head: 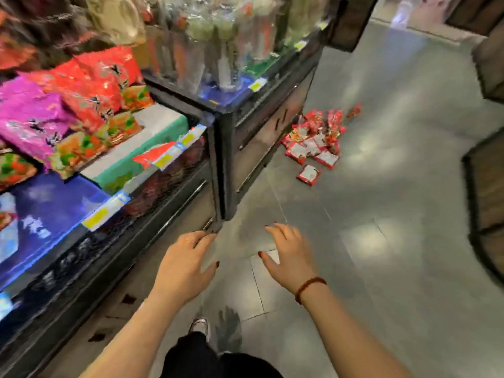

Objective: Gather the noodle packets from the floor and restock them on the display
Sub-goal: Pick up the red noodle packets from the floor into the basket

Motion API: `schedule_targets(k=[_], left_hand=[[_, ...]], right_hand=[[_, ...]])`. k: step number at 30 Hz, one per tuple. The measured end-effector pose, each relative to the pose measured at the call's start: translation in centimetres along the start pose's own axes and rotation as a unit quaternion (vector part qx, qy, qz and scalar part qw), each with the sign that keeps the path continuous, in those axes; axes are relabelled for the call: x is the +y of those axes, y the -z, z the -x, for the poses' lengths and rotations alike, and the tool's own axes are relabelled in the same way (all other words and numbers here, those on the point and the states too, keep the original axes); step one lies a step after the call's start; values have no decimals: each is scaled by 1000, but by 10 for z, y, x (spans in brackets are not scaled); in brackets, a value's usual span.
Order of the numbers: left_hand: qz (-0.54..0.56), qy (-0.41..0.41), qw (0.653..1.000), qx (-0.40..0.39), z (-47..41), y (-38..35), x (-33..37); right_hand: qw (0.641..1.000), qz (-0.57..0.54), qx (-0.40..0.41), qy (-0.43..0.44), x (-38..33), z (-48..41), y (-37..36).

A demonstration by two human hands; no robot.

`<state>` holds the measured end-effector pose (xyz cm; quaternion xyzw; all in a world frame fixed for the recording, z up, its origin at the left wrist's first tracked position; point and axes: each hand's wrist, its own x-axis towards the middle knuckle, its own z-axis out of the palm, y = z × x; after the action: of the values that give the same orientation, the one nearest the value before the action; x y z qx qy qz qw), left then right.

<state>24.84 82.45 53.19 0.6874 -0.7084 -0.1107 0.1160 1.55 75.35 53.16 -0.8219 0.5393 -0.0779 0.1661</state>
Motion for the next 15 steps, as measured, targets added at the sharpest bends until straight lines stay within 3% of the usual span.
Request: schedule_targets(k=[9,15], left_hand=[[-3,-105,994,-17,-177,-21,32],[34,-121,992,-11,-307,-21,33]], right_hand=[[987,-5,59,-148,88,-71,45],[979,-4,50,-195,137,-155,72]])
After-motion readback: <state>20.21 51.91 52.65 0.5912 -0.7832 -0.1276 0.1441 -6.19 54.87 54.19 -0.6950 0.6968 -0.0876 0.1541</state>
